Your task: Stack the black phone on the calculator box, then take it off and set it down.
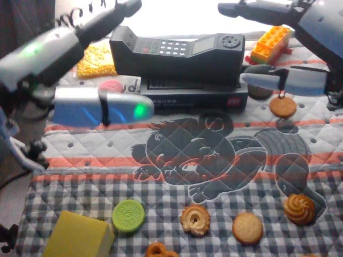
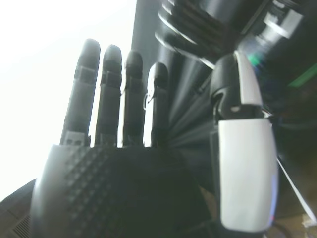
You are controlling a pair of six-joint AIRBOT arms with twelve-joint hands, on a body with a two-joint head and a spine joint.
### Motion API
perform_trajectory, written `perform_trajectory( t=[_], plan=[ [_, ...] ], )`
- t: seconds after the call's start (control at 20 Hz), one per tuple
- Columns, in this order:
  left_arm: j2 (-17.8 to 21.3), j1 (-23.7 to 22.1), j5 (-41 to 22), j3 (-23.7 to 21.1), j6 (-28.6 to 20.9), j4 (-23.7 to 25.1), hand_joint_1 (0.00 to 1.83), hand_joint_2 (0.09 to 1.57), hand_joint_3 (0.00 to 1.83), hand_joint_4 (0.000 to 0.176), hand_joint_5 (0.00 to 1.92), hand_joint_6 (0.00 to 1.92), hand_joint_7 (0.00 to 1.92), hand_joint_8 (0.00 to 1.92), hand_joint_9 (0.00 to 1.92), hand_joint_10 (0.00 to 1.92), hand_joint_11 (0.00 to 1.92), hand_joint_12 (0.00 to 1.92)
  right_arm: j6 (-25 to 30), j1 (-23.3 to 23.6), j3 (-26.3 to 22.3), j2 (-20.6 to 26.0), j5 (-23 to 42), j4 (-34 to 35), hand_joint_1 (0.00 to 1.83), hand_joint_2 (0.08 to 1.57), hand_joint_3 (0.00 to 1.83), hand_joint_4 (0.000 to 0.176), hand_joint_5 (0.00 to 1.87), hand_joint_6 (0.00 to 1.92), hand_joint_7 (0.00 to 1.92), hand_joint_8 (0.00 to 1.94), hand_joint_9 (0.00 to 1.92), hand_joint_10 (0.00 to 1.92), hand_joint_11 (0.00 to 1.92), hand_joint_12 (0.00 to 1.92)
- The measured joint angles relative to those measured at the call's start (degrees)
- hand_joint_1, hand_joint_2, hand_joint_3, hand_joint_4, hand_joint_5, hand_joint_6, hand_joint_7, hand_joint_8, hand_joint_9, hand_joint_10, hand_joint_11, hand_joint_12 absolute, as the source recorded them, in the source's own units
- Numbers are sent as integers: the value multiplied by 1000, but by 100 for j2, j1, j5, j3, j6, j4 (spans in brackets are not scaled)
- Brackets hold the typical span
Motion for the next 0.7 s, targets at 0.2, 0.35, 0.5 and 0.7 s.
perform_trajectory(
  t=[0.2, 0.35, 0.5, 0.7],
  plan=[
    [109, 807, -564, -125, -636, -415, 917, 834, 5, 164, 0, 0, 0, 0, 0, 0, 0, 0, 0, 358, 308, -227, -671, 24, 743, 1007, 40, 77, 376, 3, 473, 3, 452, 2, 251, 635],
    [120, 1244, -807, -125, -1156, -713, 913, 865, 17, 161, 0, 0, 0, 0, 0, 0, 0, 0, -2, 498, 538, -448, -1056, -4, 738, 1013, 0, 78, 416, 2, 496, 4, 515, 19, 48, 1301],
    [144, 1639, -990, -120, -1683, -831, 883, 883, 18, 143, 1, 0, 0, 0, 0, 0, 0, 0, -2, 632, 780, -706, -1528, 7, 822, 1005, 1, 66, 459, 7, 529, 3, 639, 49, 230, 1334],
    [372, 1917, -1233, -317, -1720, -951, 862, 909, 18, 135, 8, 3, 0, 0, 0, 0, 17, 8, -4, 688, 1040, -942, -1919, 4, 831, 1003, 0, 70, 481, 1, 500, 2, 511, 3, 38, 1163]
  ],
)
